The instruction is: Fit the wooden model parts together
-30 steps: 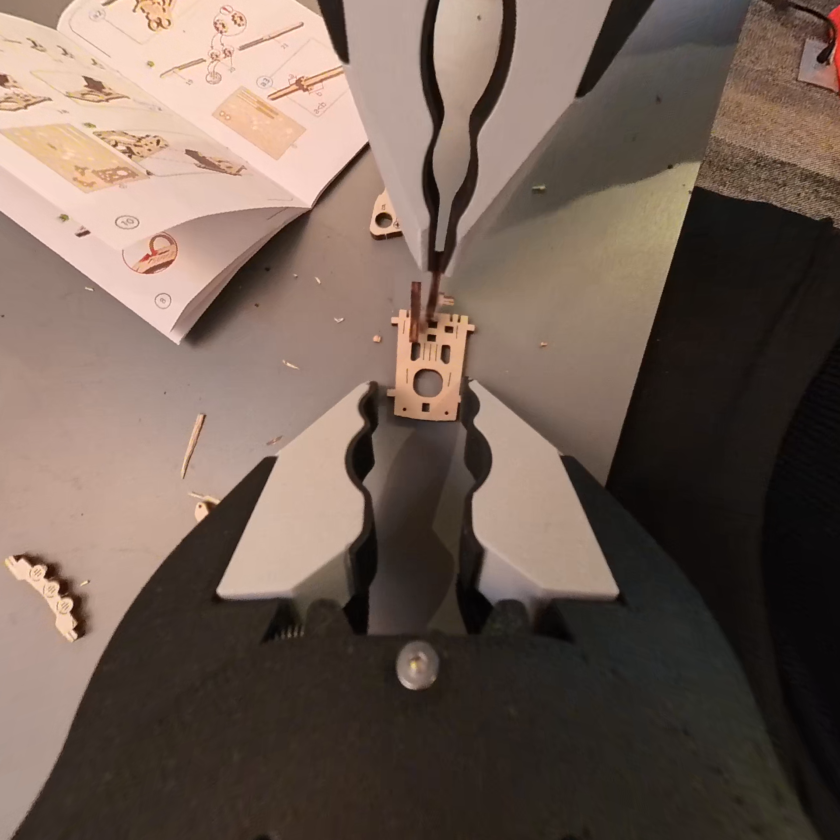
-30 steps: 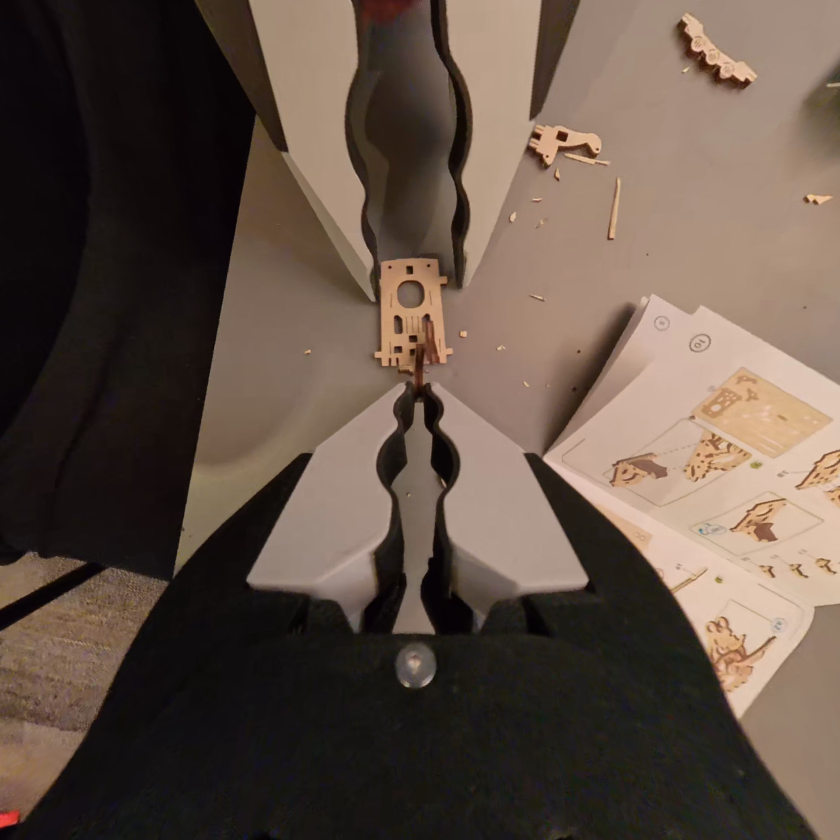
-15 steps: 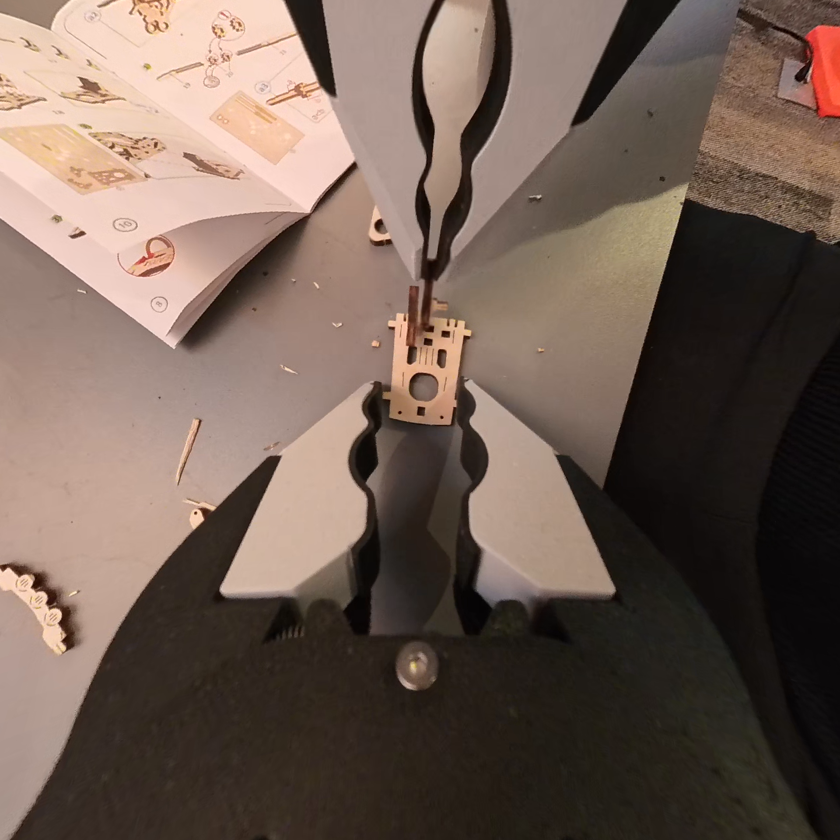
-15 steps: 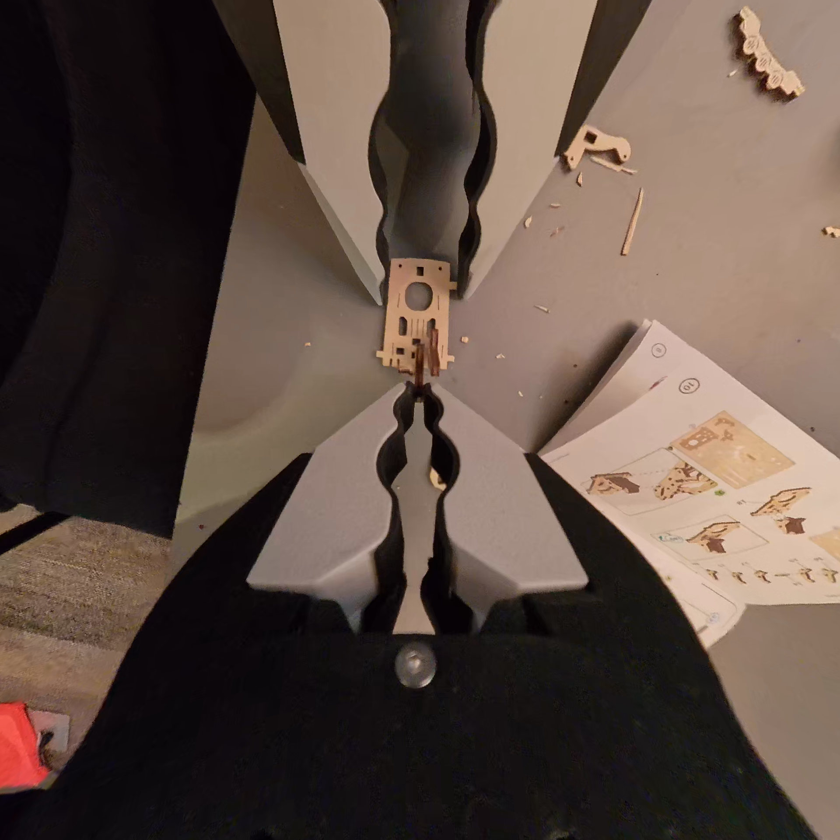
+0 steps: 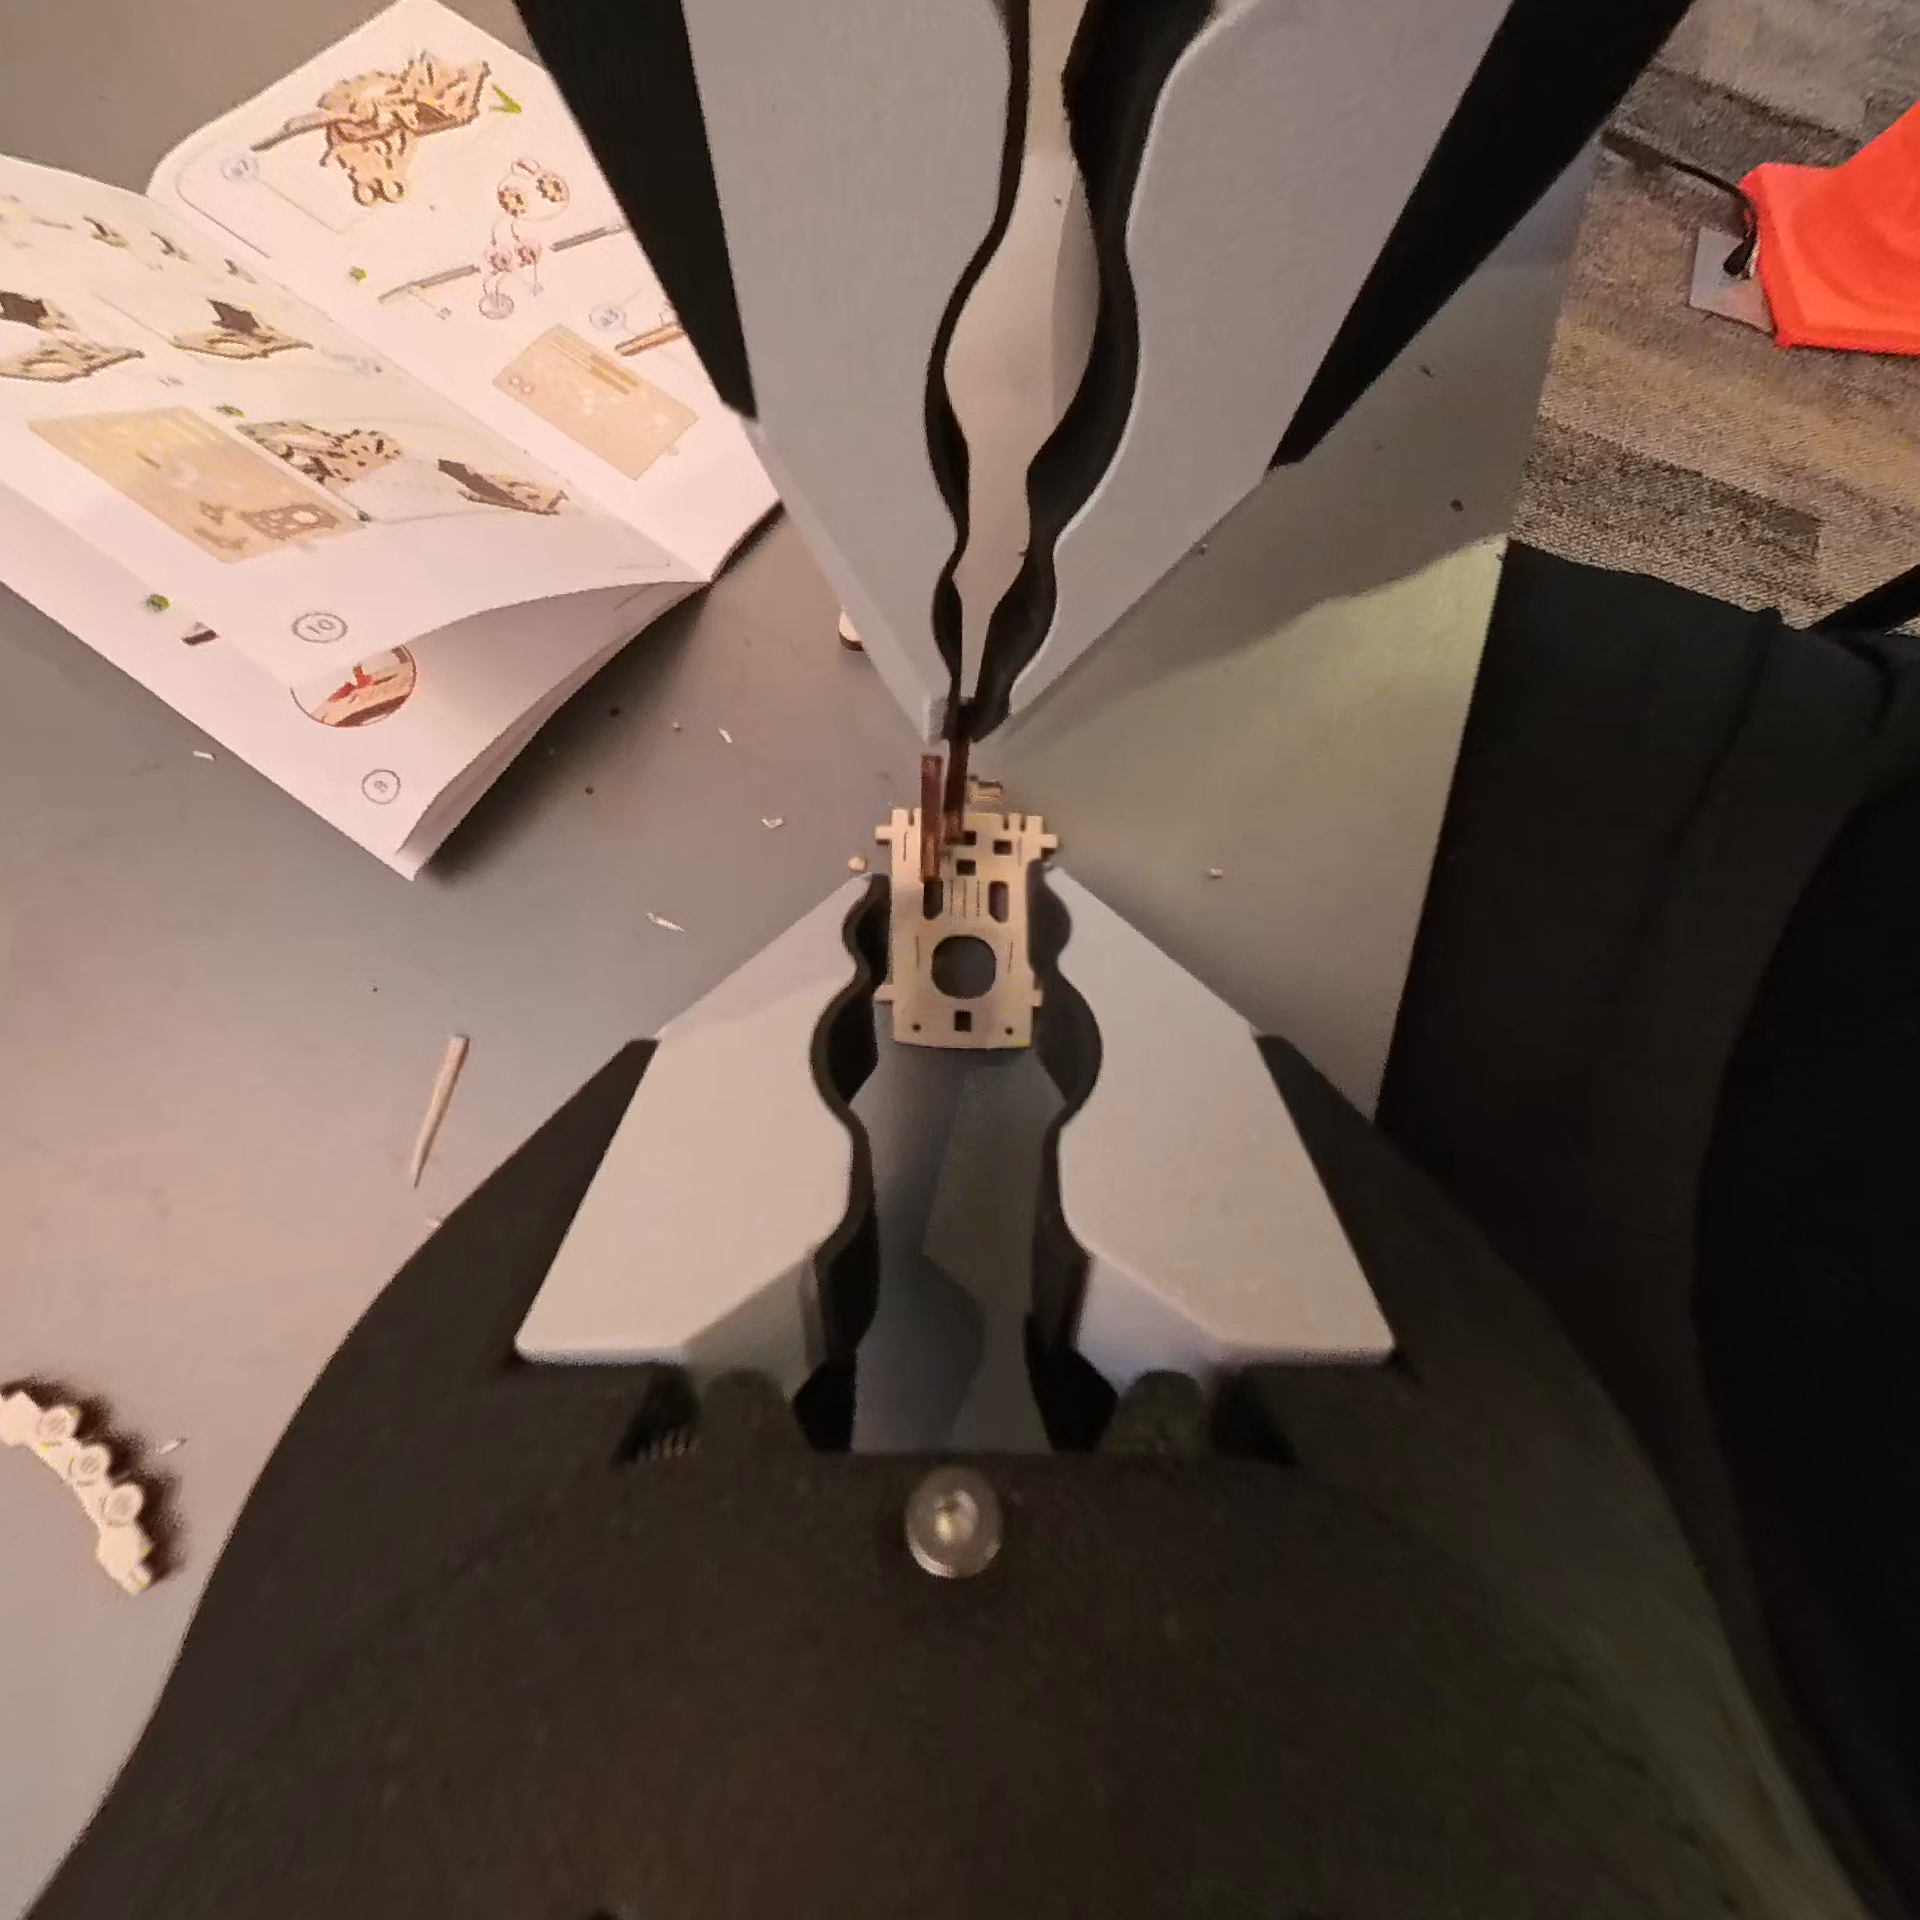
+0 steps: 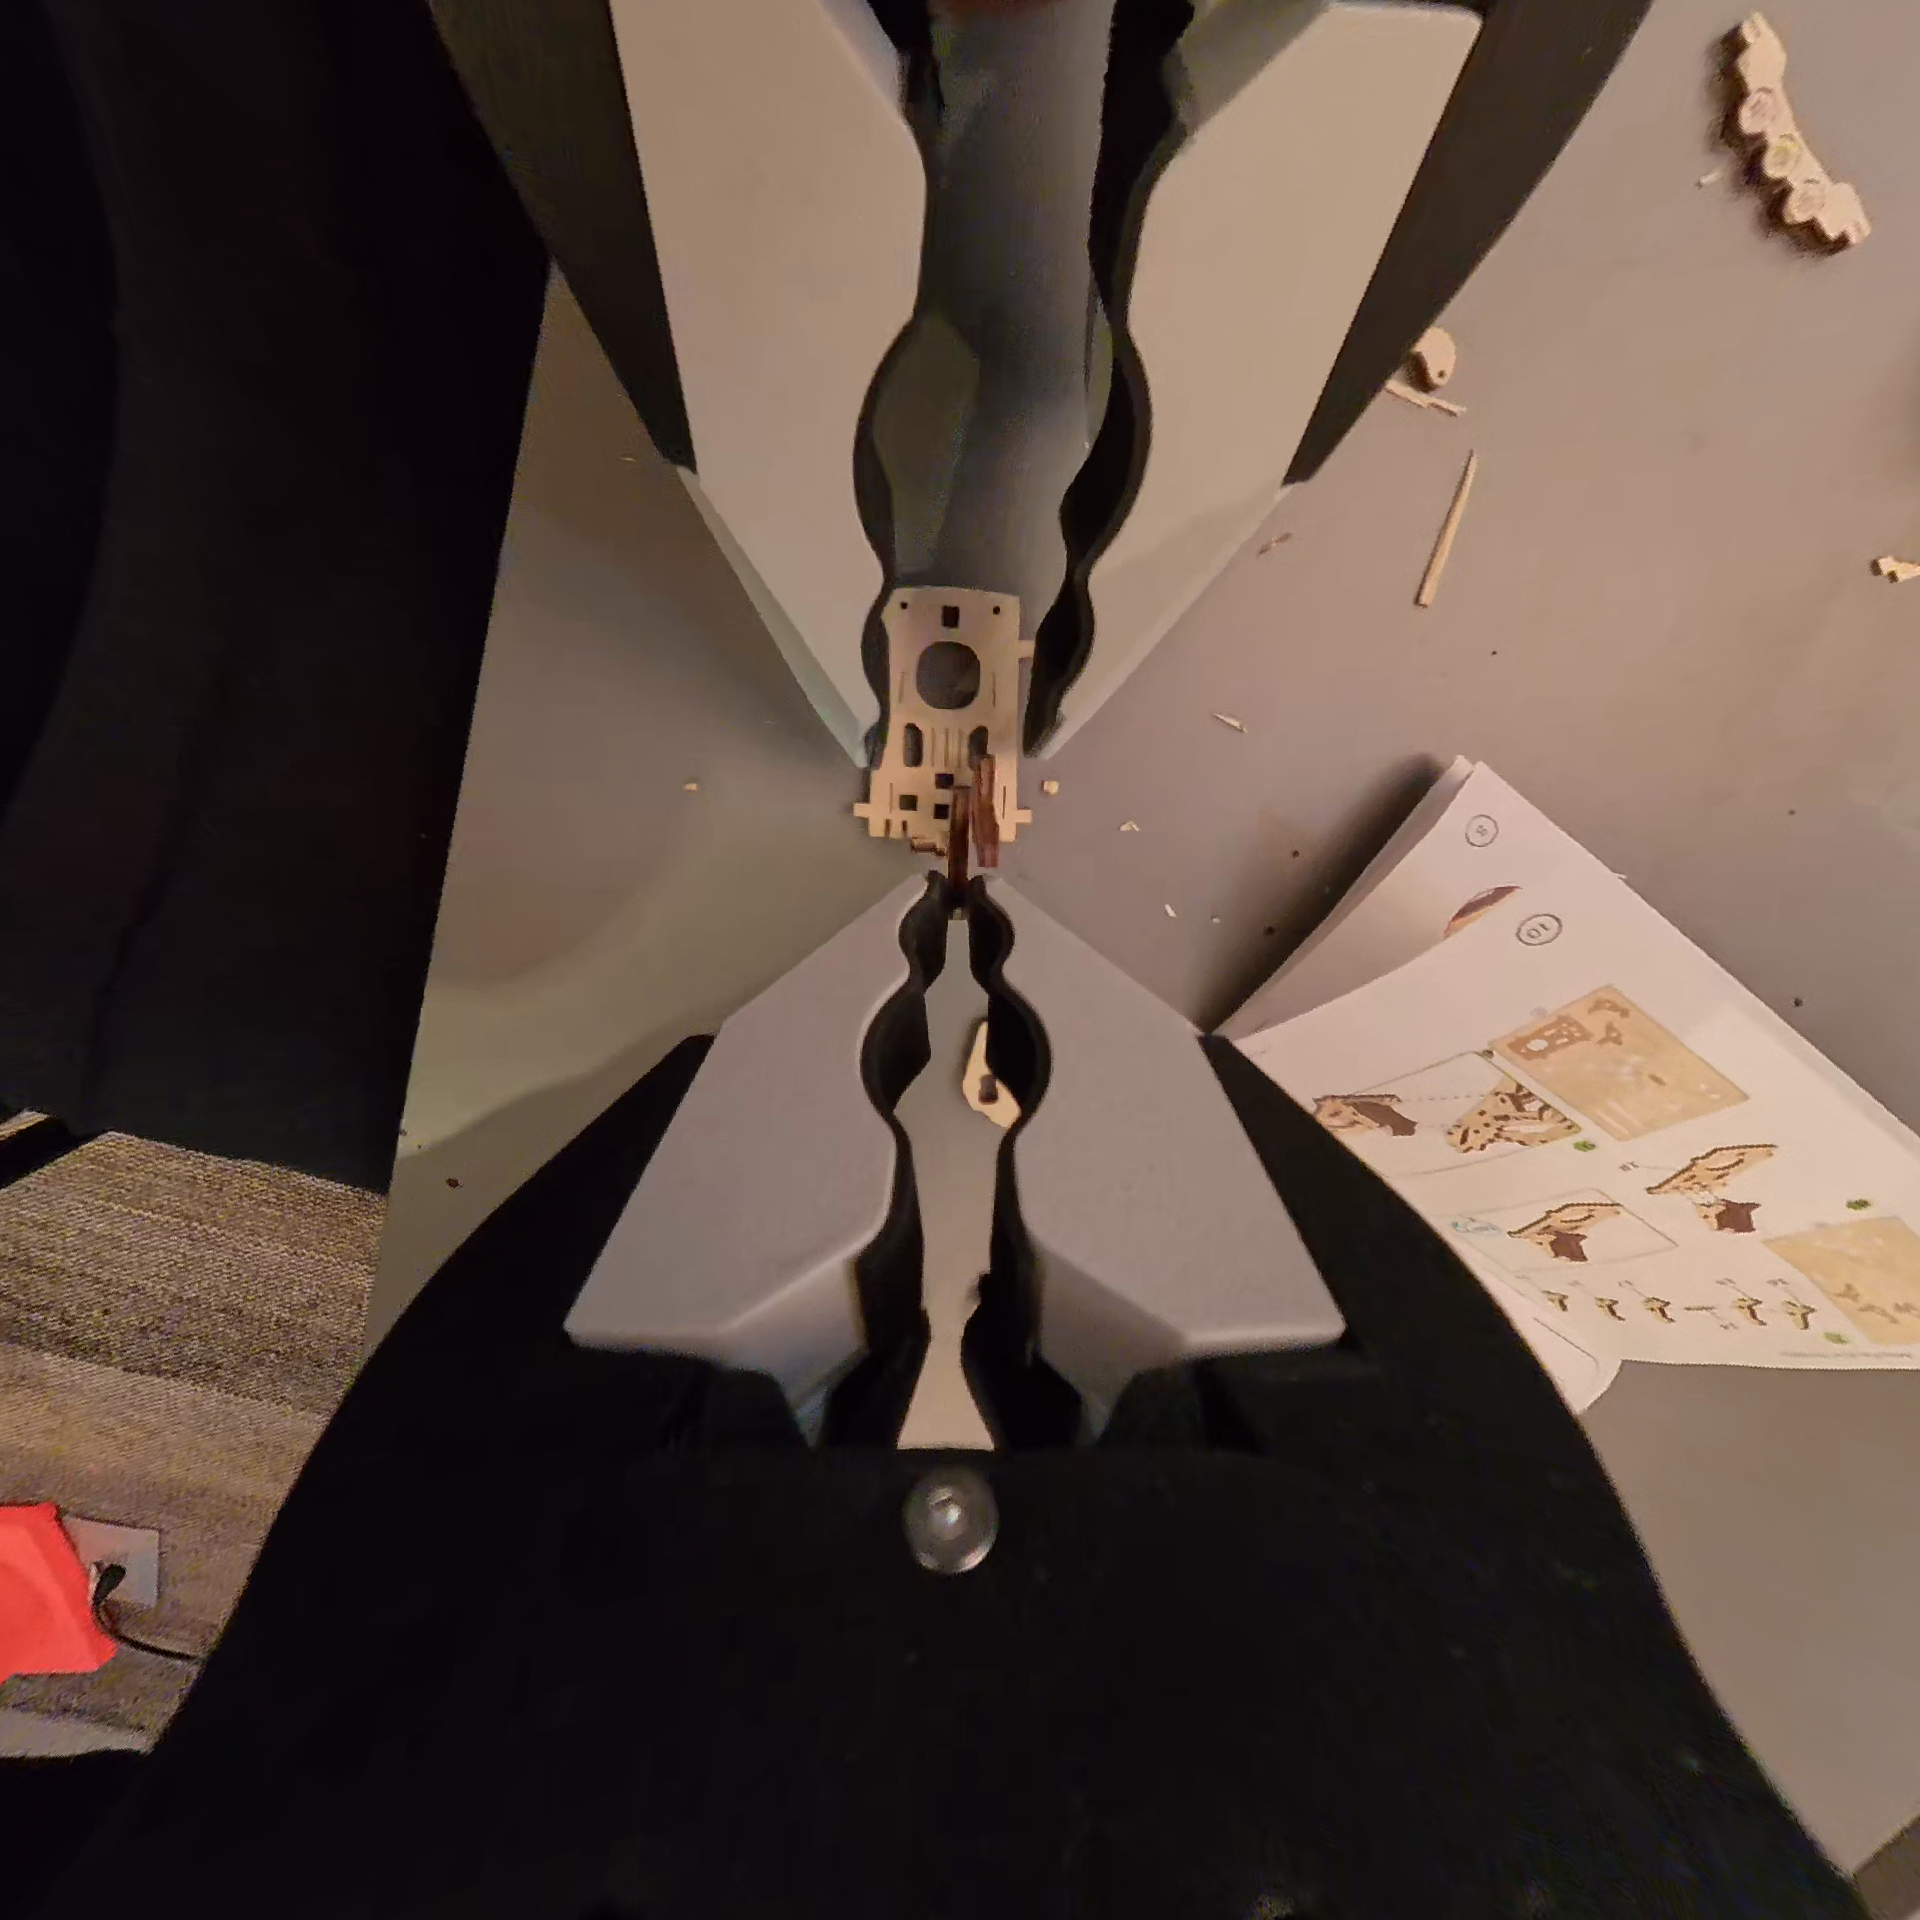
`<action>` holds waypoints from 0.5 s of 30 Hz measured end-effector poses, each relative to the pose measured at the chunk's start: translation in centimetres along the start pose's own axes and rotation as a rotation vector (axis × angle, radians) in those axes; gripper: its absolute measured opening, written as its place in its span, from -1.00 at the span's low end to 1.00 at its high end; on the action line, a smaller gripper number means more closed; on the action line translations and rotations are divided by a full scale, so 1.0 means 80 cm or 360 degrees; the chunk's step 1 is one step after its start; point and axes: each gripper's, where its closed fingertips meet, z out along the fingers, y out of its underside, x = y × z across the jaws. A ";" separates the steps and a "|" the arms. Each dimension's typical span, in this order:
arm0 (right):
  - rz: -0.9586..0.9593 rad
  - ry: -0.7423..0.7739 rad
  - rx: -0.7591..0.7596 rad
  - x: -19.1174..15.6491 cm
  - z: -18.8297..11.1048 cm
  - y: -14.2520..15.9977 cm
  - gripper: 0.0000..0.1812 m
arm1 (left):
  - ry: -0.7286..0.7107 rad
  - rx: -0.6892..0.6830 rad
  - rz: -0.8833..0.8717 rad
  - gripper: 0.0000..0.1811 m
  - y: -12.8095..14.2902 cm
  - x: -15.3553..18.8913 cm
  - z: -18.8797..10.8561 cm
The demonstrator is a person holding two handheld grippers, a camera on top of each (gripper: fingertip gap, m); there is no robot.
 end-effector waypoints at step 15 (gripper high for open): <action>0.0064 -0.0019 0.0097 0.001 0.003 -0.004 -0.99 | -0.0012 0.0075 -0.0064 -0.93 -0.005 -0.005 0.008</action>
